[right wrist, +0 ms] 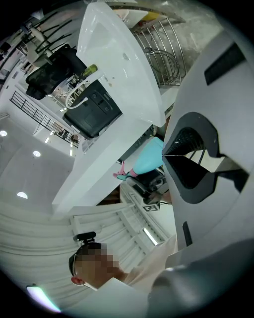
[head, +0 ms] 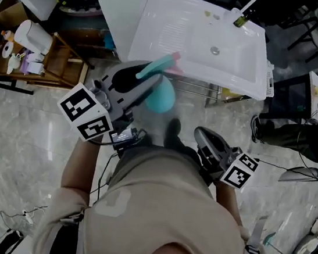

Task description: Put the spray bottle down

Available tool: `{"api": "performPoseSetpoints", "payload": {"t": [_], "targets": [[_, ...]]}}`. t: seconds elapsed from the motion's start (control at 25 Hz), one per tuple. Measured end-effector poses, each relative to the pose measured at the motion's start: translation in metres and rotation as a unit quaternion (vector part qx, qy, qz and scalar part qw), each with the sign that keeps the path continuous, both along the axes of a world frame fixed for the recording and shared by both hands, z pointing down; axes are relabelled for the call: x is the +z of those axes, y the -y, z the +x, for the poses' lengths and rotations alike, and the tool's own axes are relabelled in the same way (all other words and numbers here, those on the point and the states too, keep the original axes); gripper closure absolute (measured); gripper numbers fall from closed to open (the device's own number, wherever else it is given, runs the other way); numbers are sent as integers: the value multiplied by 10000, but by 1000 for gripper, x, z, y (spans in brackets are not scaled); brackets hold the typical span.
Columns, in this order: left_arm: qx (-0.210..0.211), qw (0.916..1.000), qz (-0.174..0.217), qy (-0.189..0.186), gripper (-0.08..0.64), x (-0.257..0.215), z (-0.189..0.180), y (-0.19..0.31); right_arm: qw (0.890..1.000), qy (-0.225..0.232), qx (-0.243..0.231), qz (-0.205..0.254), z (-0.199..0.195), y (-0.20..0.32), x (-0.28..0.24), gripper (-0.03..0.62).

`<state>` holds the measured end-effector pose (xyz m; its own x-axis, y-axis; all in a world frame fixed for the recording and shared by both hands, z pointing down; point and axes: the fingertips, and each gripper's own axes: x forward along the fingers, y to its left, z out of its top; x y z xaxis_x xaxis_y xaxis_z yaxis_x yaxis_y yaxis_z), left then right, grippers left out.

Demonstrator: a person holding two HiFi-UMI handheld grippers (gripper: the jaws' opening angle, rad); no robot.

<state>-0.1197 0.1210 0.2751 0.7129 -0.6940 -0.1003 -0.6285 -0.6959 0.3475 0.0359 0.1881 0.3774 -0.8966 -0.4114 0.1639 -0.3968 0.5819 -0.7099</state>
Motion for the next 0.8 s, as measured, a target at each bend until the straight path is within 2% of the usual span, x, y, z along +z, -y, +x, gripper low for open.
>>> {"api": "performPoseSetpoints", "payload": {"t": [0.2,0.8], "targets": [[-138,9996,-81,234,471,4,9,21,9998,117,-27,-166,12,17,3,571],[-347,9980,-158,503,471,13,29,85,9985,320,-27,-437,40,72,15,571]]}}
